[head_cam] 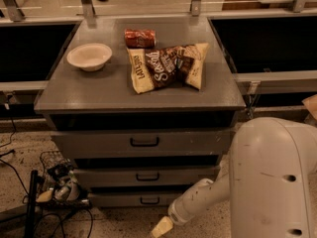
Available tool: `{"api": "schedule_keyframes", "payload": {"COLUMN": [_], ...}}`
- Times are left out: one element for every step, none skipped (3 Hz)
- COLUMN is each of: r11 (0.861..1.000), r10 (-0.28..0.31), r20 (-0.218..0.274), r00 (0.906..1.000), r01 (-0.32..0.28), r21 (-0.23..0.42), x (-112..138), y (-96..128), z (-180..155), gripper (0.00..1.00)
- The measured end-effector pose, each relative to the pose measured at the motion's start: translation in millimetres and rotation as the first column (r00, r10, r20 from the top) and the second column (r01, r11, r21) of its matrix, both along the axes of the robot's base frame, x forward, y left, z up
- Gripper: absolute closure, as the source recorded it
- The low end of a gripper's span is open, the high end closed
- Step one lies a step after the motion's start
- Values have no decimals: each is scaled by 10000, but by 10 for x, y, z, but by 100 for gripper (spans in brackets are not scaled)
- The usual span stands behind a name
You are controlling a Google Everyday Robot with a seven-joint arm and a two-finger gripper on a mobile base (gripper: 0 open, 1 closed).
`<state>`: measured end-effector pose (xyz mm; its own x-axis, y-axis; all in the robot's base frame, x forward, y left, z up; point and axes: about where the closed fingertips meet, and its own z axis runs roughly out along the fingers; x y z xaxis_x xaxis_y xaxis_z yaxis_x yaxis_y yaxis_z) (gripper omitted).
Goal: Open bottom drawer
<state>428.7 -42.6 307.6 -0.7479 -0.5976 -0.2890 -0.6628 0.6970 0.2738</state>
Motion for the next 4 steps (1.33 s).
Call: {"api": "schedule_keyframes", "payload": {"r11": [10000,9990,9944,9843], "r10": [-4,13,160,472], "r20": [-13,-74,21,129], "r00": [10000,10000,9999,9988], "r01": [4,-10,-161,-487], "r21": [4,453,1042,1698], "x": [-2,-51,11,116], "y": [2,92,309,613], "z": [-9,-129,-270,-377], "gripper": [0,0,0,0]}}
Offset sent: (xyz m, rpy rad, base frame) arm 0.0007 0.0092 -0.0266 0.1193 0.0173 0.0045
